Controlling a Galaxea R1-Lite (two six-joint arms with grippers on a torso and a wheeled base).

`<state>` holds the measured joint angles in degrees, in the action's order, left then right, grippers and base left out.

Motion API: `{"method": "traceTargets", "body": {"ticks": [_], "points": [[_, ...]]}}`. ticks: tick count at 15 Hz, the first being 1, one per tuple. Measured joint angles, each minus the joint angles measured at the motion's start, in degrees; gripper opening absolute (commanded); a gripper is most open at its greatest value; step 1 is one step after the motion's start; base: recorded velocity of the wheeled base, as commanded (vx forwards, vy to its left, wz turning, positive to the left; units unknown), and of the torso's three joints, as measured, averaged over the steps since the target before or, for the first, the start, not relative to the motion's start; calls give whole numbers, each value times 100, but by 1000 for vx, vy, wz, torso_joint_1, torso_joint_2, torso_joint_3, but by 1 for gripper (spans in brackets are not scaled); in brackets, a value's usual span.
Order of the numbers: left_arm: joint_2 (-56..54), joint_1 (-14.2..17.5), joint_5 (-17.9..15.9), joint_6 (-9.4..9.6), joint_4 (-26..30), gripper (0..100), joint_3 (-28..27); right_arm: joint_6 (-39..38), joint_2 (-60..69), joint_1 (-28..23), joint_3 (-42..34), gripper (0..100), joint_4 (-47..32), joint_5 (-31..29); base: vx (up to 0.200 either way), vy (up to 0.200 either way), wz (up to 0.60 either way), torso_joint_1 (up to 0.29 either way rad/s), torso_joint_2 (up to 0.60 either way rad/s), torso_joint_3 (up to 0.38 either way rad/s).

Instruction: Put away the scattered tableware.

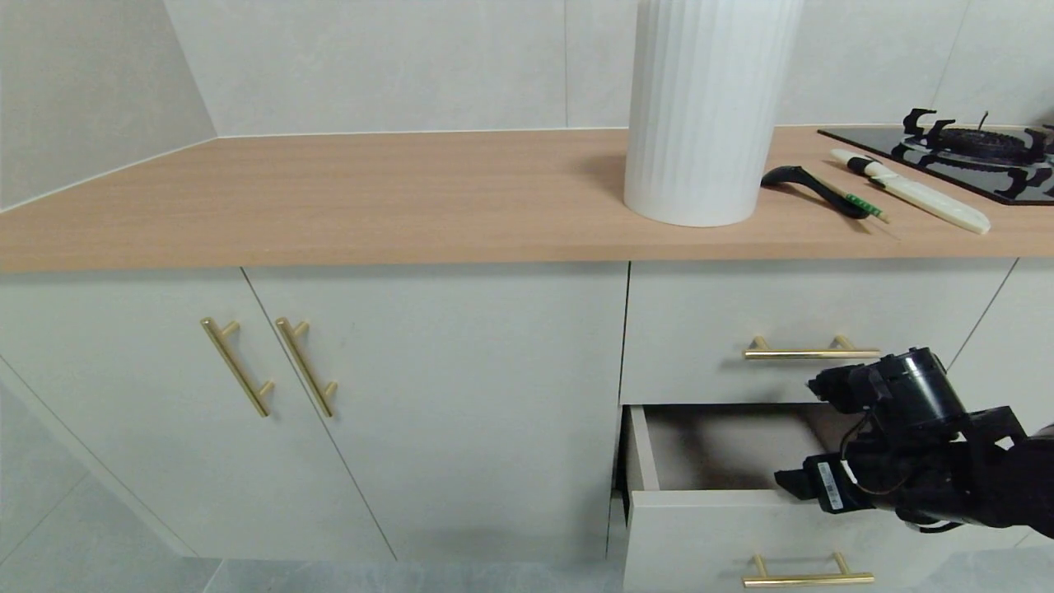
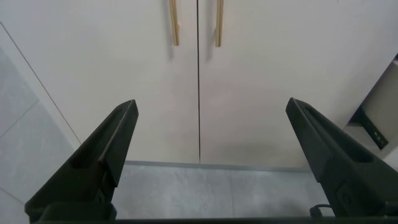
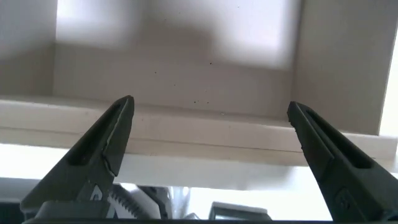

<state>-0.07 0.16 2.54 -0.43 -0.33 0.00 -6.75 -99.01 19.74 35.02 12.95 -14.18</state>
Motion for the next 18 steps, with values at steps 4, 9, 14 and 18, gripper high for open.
{"method": "traceTargets", "body": {"ticks": [4, 9, 14, 18], "points": [[0, 0, 0, 0, 0, 100, -2, -30, 367, 239, -705, 100, -4, -7, 0, 0, 0, 0, 0, 0], [0, 0, 0, 0, 0, 100, 0, -187, 1014, 567, -1497, 100, -33, -24, 0, 0, 0, 0, 0, 0], [0, 0, 0, 0, 0, 100, 0, -361, 1702, 842, -2153, 100, -30, -33, 0, 0, 0, 0, 0, 0], [0, 0, 0, 0, 1, 100, 0, -441, 1921, 862, -2247, 100, -9, -44, 0, 0, 0, 0, 0, 0]]}}
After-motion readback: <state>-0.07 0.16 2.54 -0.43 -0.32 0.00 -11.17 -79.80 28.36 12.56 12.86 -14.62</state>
